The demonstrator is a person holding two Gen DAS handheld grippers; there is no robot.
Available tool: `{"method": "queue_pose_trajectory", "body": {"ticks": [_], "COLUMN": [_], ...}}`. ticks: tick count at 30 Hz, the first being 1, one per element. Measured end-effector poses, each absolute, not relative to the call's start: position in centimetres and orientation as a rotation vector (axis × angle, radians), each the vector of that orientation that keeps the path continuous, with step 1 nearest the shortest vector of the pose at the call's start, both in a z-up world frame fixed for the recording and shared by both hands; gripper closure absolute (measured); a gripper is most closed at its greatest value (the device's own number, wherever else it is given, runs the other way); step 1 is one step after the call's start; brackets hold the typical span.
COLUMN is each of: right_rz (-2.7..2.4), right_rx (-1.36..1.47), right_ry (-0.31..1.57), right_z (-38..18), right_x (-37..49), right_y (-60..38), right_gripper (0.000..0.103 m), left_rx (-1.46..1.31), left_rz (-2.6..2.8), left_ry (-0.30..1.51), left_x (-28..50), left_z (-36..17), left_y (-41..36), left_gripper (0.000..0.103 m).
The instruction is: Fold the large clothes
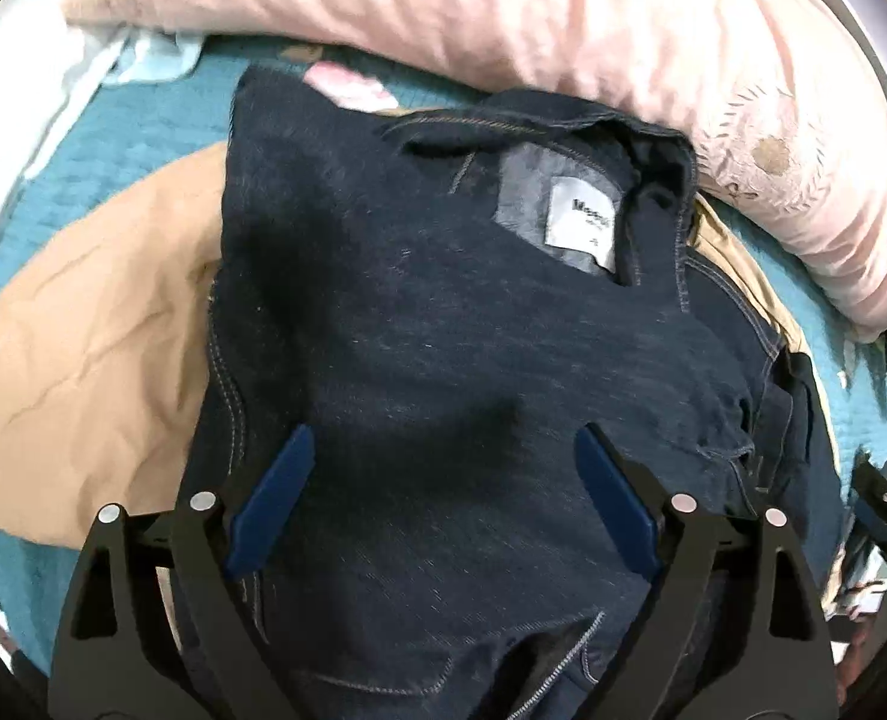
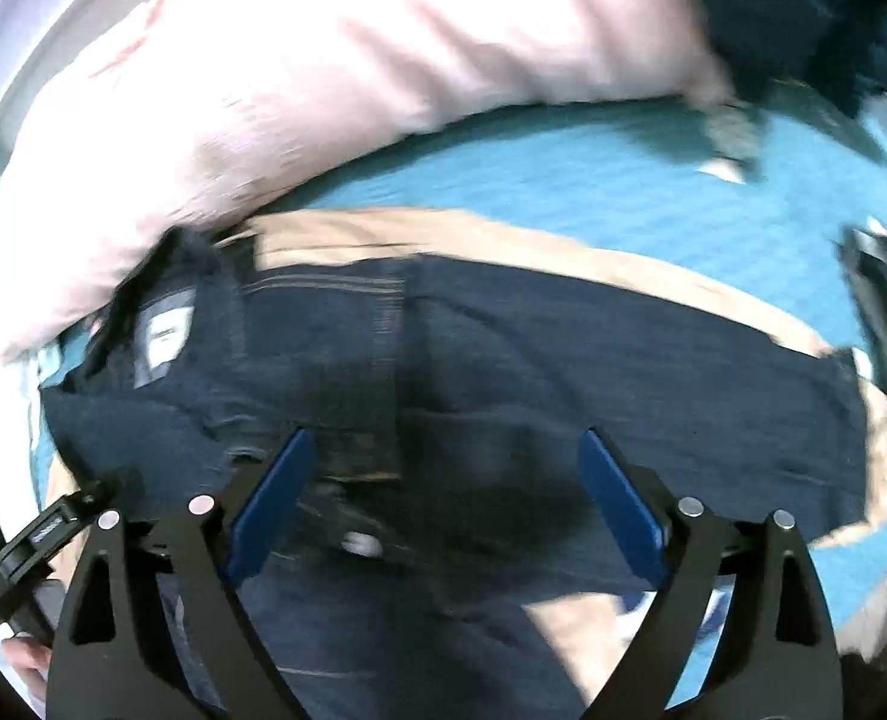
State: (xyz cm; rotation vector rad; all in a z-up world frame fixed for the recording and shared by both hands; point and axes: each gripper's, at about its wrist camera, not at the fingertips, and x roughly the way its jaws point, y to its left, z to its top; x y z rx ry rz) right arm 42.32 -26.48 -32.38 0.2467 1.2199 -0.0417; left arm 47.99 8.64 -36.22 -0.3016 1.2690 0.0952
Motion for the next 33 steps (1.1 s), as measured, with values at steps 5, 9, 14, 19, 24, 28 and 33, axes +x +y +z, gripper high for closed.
{"method": "queue_pose_trajectory", "body": {"ticks": [5,9,14,19,24,28,33], "right_rz": [-0.214,-0.374,-0.508,-0.544,-0.508,-0.431,-0.37], "right_rx": [0.291,0.345,0.415,0.48,0.598,0.663,0.765], "right_ry": [1.228,1.25,1.287,1.293,1.314,1.304,1.3], "right_z": [-32.9,-33.8,-35.0,-35.5,-37.1,-37.2,-37.0], "right_x": [39.4,36.9,34.3,32.5,32.0,31.8,31.6], "right_y": [-33.8,-40.4,-47.4,-51.6,-54.1,-53.7,-53.3], "right_gripper": [0.016,0.016,0.016,0.016,0.016,0.016,0.036], "left_rx": [-0.251,-0.231,-0.25,-0.258,-0.229,-0.187,-0.228], "left_rz": [0.015,-0.162,-0.401,-0.475,-0.448,-0.386,-0.384], "left_ry": [1.27,1.256,1.252,1.267,1.36,1.407,1.427], "left_x": [47.1,47.3,48.2,50.0,51.5,51.4,51.6], "left_z": [-34.7,-33.9,-33.4,-34.8,-38.9,-42.6,-42.7], "left_y": [5.2,-1.1,-9.8,-16.0,-19.1,-19.5,-18.5], "left_gripper": [0.013,0.013,0.013,0.013,0.034,0.058,0.069]}}
